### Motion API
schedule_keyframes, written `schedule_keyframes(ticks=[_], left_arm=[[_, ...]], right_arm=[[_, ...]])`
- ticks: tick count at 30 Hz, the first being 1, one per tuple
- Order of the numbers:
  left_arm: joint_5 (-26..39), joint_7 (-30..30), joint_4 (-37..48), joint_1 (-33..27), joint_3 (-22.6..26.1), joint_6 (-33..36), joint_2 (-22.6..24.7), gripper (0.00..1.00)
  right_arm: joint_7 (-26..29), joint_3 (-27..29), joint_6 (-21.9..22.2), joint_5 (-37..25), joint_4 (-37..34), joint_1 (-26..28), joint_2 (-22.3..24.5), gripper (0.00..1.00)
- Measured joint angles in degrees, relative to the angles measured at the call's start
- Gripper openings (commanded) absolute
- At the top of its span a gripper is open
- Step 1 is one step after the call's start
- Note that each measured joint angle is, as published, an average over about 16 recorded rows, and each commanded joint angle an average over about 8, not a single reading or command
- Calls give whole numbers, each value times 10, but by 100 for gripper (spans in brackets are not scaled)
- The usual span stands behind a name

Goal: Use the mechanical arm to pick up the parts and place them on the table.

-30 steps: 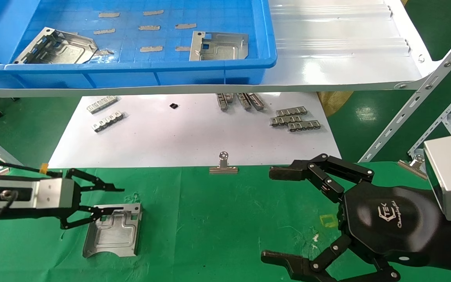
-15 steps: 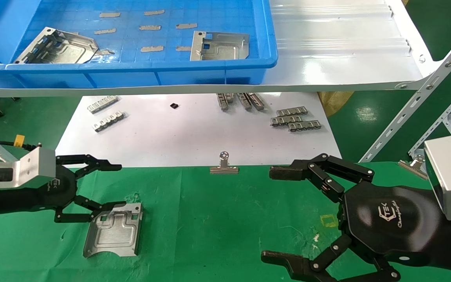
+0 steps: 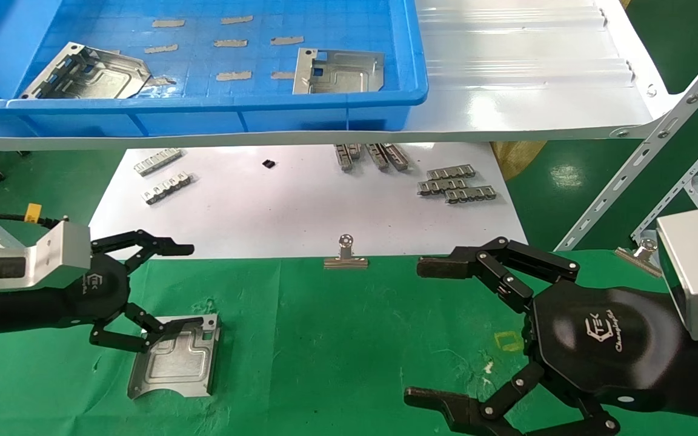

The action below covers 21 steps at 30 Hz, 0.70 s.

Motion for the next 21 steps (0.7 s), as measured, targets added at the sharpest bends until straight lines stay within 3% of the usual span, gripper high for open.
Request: schedule_keyframes(ticks=[21], left_arm=[[-62, -152, -209, 116, -113, -22, -36, 100]], right_arm=[[0, 0, 0, 0, 0, 0, 0, 100]])
